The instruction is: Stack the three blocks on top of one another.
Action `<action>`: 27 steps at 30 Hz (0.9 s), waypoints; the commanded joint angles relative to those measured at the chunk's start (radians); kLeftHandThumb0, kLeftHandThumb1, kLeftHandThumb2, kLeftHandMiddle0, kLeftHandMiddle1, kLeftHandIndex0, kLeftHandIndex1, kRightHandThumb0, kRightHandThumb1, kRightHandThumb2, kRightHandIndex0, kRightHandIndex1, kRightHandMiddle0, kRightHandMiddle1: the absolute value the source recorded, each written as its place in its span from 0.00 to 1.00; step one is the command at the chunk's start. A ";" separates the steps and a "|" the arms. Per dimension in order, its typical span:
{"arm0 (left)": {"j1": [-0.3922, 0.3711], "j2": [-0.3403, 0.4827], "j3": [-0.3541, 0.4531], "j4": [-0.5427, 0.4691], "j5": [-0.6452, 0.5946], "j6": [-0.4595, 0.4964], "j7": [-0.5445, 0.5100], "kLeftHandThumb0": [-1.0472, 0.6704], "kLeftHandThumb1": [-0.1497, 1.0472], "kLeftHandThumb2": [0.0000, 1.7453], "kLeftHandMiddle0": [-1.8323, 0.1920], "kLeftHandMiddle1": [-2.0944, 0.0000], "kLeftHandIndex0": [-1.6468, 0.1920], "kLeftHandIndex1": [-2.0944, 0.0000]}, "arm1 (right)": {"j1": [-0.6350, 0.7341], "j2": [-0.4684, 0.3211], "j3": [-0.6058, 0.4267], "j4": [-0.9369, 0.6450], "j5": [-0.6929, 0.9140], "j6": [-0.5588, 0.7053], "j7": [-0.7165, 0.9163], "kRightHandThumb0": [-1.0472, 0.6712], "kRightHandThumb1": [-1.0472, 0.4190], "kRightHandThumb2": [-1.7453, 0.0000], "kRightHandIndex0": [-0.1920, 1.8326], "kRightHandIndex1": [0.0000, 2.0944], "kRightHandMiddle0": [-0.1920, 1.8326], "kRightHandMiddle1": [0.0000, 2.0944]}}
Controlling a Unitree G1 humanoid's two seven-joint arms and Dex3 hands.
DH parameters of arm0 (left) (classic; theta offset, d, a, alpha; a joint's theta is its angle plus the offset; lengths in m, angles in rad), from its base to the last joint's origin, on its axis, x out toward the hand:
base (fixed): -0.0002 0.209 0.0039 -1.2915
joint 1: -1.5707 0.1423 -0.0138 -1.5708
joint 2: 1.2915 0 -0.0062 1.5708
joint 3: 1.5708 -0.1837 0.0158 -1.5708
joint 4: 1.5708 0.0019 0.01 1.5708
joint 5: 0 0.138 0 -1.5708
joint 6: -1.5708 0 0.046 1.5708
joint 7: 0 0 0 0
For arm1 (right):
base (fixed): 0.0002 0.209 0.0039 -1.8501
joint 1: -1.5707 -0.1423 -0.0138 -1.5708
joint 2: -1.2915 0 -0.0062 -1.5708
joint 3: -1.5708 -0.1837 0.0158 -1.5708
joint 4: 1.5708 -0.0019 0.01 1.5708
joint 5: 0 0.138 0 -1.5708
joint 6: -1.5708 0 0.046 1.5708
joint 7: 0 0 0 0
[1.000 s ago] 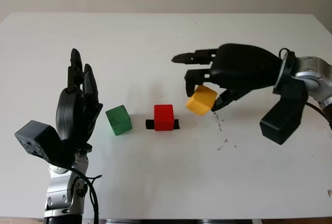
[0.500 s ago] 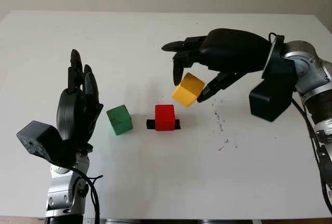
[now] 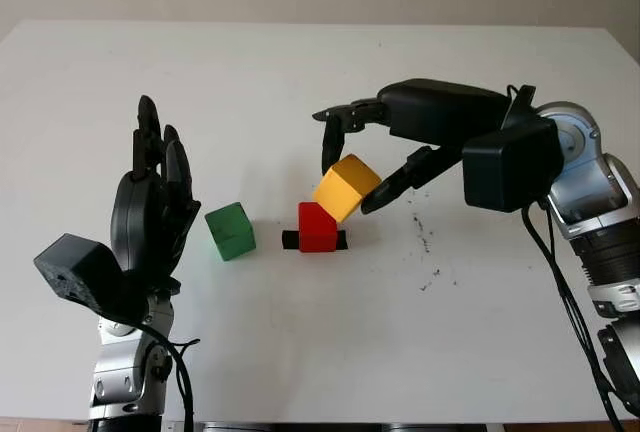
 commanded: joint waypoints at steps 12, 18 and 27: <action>0.009 -0.014 -0.015 -0.018 0.014 -0.012 0.006 0.18 1.00 0.34 1.00 1.00 1.00 1.00 | 0.043 0.059 -0.007 -0.112 -0.065 0.095 -0.039 0.32 0.03 0.97 0.25 0.04 0.22 0.83; 0.007 -0.023 -0.019 -0.015 0.018 -0.016 0.014 0.18 1.00 0.34 1.00 1.00 1.00 1.00 | 0.026 0.089 0.016 -0.117 -0.129 0.116 -0.057 0.34 0.03 0.97 0.25 0.04 0.23 0.83; 0.008 -0.036 -0.022 -0.013 0.022 -0.022 0.019 0.18 1.00 0.34 1.00 1.00 1.00 1.00 | -0.012 0.107 0.041 -0.106 -0.171 0.154 -0.013 0.34 0.03 0.97 0.27 0.05 0.24 0.85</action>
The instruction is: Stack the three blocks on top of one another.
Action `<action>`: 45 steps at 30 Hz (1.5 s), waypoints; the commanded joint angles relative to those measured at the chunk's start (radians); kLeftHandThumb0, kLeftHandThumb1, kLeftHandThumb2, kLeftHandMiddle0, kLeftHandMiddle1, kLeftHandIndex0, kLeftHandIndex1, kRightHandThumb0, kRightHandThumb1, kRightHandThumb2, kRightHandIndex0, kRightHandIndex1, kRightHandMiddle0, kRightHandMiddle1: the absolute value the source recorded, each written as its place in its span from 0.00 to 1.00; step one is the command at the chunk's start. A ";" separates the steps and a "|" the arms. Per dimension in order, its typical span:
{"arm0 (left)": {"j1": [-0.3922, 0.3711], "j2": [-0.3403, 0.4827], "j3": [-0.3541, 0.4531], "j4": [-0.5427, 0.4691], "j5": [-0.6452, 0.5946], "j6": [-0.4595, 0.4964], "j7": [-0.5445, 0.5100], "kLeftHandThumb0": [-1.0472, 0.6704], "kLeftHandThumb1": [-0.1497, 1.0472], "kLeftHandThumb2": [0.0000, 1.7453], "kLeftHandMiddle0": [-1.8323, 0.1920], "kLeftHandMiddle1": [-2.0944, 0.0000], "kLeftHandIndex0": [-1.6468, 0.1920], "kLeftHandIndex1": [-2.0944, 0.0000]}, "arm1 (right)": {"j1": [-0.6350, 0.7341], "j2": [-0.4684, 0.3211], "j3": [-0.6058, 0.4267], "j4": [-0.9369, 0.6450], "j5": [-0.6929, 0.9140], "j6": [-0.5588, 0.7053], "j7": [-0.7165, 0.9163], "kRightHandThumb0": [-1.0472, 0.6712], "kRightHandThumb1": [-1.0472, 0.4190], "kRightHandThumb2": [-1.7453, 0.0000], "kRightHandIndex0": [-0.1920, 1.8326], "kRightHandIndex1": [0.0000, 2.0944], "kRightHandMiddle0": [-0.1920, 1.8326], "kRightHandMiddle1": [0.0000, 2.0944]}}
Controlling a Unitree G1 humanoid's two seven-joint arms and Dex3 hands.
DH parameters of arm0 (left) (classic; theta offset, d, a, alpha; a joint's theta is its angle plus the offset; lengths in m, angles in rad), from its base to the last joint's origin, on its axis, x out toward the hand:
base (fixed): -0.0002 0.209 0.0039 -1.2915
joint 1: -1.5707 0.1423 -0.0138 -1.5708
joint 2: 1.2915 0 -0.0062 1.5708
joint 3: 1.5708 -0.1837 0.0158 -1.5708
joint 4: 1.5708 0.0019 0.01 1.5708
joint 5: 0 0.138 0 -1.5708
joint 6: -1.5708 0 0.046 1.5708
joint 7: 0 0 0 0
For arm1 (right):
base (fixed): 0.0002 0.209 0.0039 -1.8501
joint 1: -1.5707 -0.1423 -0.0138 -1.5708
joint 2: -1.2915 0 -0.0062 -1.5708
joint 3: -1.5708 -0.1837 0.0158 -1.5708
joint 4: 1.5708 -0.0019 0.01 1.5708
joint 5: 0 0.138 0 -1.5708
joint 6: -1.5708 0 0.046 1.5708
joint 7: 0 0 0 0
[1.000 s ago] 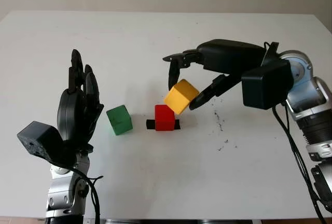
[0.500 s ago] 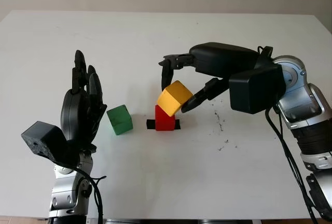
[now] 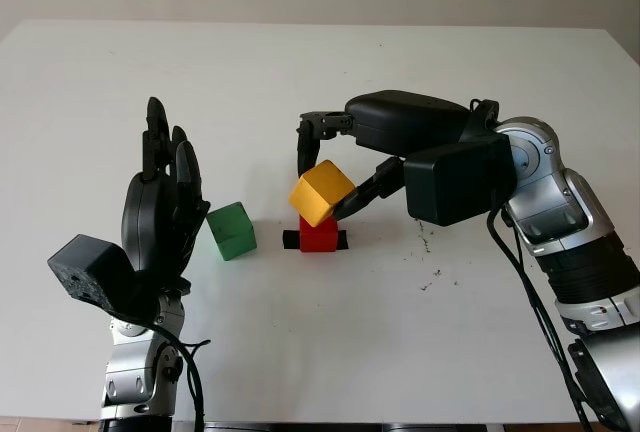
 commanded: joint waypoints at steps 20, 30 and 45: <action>0.011 -0.016 -0.002 -0.012 0.007 -0.017 0.007 0.18 1.00 0.34 1.00 1.00 1.00 1.00 | -0.284 -0.022 0.040 0.518 0.027 -0.650 0.078 0.29 0.05 0.97 0.21 0.02 0.27 0.72; 0.008 -0.017 -0.005 -0.015 0.015 -0.011 0.016 0.18 1.00 0.34 1.00 1.00 1.00 1.00 | -0.343 -0.012 0.065 0.661 -0.046 -0.886 -0.016 0.30 0.03 0.97 0.18 0.02 0.26 0.66; 0.012 -0.019 -0.004 -0.020 0.015 -0.011 0.021 0.18 1.00 0.34 1.00 1.00 1.00 1.00 | -0.388 0.059 0.104 0.796 -0.129 -0.994 -0.186 0.30 0.06 0.97 0.17 0.02 0.28 0.77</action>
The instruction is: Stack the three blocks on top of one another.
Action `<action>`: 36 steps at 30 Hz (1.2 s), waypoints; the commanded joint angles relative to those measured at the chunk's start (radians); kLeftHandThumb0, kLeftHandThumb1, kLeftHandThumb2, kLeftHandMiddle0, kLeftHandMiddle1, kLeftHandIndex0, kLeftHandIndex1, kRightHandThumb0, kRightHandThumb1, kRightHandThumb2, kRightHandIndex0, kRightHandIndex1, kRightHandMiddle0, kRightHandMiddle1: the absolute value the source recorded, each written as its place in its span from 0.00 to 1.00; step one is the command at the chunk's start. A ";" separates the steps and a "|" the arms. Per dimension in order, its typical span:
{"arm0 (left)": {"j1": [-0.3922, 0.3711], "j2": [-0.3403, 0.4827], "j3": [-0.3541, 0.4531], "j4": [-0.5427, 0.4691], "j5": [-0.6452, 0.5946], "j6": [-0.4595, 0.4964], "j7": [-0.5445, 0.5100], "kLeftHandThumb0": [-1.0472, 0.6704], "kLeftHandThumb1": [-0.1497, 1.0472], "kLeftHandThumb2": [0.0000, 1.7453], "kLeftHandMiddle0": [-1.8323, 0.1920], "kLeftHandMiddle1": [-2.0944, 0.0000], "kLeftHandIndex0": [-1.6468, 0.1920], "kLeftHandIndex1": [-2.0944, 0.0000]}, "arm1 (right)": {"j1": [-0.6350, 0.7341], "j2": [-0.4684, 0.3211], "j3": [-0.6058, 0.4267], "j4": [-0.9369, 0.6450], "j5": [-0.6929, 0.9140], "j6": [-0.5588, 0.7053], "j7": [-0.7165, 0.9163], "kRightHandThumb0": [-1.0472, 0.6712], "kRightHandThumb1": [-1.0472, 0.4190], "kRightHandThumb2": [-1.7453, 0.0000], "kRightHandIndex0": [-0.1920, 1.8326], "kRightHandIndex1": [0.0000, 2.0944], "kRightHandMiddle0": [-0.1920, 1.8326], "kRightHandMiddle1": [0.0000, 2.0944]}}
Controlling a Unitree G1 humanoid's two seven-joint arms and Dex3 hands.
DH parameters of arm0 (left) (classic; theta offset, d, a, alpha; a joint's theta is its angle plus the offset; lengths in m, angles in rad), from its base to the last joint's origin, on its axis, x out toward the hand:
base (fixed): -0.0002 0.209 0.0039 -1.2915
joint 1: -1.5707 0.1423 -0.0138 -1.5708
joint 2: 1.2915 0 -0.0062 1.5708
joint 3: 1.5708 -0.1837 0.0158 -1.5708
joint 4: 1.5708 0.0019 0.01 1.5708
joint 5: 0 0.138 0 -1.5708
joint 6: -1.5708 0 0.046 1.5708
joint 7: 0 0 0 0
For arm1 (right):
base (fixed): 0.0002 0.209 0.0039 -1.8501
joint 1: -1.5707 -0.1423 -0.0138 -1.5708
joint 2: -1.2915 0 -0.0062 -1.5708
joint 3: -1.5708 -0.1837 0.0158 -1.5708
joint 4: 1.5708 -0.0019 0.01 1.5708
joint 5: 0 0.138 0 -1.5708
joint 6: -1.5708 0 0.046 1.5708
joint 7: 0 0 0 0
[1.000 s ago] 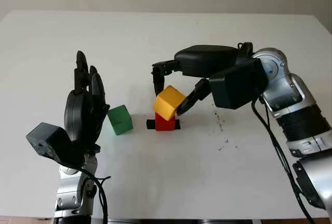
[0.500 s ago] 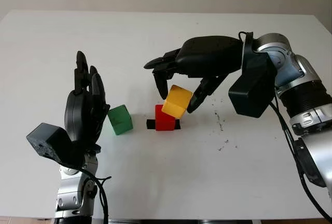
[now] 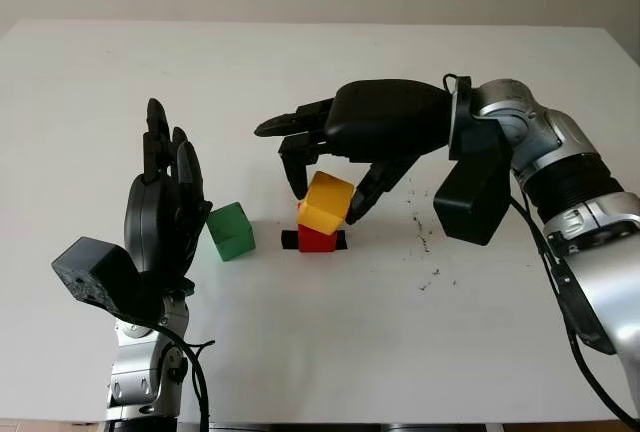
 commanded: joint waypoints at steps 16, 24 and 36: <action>0.009 0.001 -0.001 -0.022 -0.003 0.000 0.002 0.18 1.00 0.34 1.00 1.00 1.00 1.00 | -0.078 0.002 0.042 0.063 -0.094 -0.013 -0.109 0.29 0.05 0.97 0.17 0.02 0.26 0.76; 0.009 0.007 -0.001 -0.021 0.001 -0.002 -0.002 0.18 1.00 0.34 1.00 1.00 1.00 1.00 | -0.109 -0.025 0.067 0.055 -0.202 -0.019 -0.215 0.31 0.04 0.97 0.17 0.02 0.26 0.75; 0.012 -0.002 -0.014 -0.037 0.011 0.003 0.012 0.18 1.00 0.35 1.00 1.00 1.00 1.00 | -0.169 -0.056 0.097 0.052 -0.225 -0.025 -0.194 0.33 0.06 0.97 0.16 0.02 0.28 0.71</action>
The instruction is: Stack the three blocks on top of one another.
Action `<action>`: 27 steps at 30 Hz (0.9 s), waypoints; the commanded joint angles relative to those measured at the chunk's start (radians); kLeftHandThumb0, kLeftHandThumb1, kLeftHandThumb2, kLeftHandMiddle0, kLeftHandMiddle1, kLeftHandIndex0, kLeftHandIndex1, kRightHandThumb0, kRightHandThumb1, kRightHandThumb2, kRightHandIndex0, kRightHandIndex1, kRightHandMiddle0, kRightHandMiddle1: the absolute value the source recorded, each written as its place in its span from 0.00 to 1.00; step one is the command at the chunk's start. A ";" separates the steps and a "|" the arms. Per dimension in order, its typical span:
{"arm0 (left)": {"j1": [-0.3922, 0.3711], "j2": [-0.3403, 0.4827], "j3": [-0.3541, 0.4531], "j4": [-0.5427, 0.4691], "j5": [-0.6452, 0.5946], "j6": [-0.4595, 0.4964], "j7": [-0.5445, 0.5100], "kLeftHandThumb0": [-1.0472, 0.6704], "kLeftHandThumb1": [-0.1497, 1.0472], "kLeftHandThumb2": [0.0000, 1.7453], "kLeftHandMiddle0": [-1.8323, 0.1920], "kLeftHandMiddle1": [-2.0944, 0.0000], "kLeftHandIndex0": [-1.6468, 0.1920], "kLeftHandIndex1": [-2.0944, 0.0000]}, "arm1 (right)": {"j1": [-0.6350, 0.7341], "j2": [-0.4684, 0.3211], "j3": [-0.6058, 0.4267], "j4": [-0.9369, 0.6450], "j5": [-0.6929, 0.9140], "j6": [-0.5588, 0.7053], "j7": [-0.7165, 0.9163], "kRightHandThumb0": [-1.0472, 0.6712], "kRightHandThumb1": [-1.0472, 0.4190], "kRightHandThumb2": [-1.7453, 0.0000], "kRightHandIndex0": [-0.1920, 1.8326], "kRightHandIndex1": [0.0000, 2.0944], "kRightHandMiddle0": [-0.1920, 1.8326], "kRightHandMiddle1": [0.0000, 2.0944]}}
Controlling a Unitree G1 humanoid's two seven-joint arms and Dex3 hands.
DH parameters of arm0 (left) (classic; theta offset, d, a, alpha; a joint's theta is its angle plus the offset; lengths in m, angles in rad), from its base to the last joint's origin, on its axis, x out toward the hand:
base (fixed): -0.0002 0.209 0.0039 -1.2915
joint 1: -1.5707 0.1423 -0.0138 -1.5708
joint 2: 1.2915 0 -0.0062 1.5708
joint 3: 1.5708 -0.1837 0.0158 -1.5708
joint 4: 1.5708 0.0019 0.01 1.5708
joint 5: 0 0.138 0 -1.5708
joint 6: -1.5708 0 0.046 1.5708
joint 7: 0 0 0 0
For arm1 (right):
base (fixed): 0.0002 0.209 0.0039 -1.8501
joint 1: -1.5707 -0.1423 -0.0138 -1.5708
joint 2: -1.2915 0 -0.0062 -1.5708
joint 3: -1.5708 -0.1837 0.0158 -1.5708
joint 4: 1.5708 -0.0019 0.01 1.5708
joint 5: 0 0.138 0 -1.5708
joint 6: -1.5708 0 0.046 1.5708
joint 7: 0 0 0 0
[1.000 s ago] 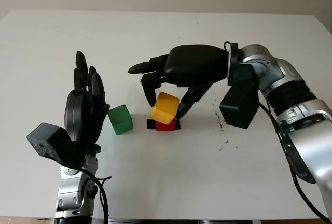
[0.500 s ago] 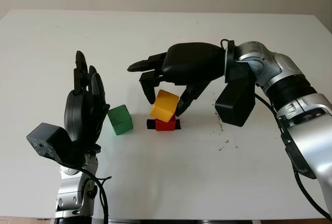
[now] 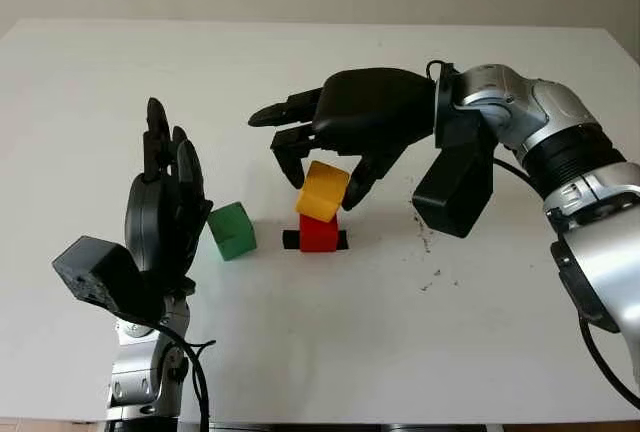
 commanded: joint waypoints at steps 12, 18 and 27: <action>0.007 -0.012 -0.014 -0.031 0.024 -0.004 0.024 0.18 1.00 0.36 1.00 1.00 1.00 1.00 | -0.073 -0.014 0.008 0.022 0.013 -0.047 0.009 0.32 0.06 0.97 0.17 0.03 0.30 0.67; 0.006 -0.012 -0.017 -0.035 0.023 0.003 0.025 0.18 1.00 0.36 1.00 1.00 1.00 1.00 | -0.075 -0.011 0.011 0.037 0.031 -0.057 0.039 0.31 0.05 0.97 0.16 0.02 0.29 0.68; 0.009 -0.023 -0.028 -0.061 0.036 0.016 0.049 0.19 1.00 0.37 1.00 1.00 1.00 1.00 | -0.082 -0.012 0.019 0.050 0.010 -0.095 0.035 0.31 0.05 0.97 0.17 0.02 0.28 0.71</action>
